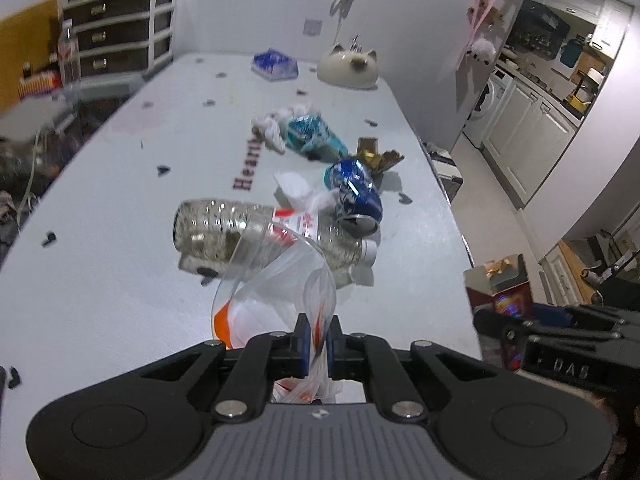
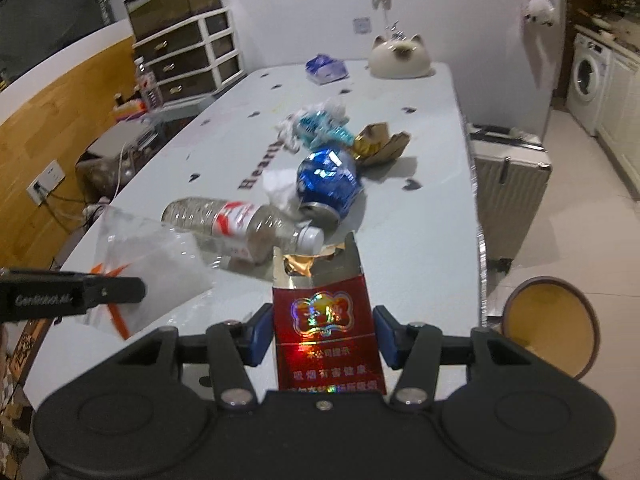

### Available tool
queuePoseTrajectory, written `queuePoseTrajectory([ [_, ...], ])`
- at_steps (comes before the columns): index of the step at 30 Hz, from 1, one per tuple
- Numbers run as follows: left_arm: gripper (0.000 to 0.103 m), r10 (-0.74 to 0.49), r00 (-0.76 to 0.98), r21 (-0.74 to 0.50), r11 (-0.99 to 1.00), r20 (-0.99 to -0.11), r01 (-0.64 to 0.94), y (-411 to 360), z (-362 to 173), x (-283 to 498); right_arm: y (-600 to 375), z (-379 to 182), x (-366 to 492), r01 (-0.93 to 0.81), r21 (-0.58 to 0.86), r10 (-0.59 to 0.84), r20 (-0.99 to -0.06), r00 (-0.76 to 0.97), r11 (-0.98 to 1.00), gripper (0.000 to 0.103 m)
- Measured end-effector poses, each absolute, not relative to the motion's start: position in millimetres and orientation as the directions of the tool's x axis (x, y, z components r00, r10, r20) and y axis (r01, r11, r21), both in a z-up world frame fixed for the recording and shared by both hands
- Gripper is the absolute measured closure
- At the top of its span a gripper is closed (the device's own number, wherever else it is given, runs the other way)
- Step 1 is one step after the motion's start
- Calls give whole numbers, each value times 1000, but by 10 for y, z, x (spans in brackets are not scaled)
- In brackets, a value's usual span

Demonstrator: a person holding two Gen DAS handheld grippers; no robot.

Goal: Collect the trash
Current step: 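Carry the bag with the left tool while the right tool carries the box to the bin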

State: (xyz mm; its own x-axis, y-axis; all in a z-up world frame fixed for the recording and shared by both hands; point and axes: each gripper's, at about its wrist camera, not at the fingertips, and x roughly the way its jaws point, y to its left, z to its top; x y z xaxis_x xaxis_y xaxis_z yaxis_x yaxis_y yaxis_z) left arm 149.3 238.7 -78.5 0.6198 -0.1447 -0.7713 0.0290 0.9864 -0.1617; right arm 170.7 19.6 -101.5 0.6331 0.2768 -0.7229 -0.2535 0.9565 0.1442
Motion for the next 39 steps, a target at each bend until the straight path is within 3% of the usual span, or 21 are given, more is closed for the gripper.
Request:
queuePoseTrajectory([
  [5, 96, -122, 647, -120, 992, -752, 48, 2282, -657, 1396, 116, -838, 1595, -210, 130, 240, -703, 670, 969, 49],
  [22, 96, -165, 674, -156, 985, -720, 75, 1699, -524, 1313, -462, -680, 1432, -163, 130, 208, -686, 697, 978, 50],
  [39, 96, -112, 653, -157, 988, -749, -10, 93, -606, 1954, -2155, -868, 2181, -202, 167, 260, -708, 656, 965, 50],
])
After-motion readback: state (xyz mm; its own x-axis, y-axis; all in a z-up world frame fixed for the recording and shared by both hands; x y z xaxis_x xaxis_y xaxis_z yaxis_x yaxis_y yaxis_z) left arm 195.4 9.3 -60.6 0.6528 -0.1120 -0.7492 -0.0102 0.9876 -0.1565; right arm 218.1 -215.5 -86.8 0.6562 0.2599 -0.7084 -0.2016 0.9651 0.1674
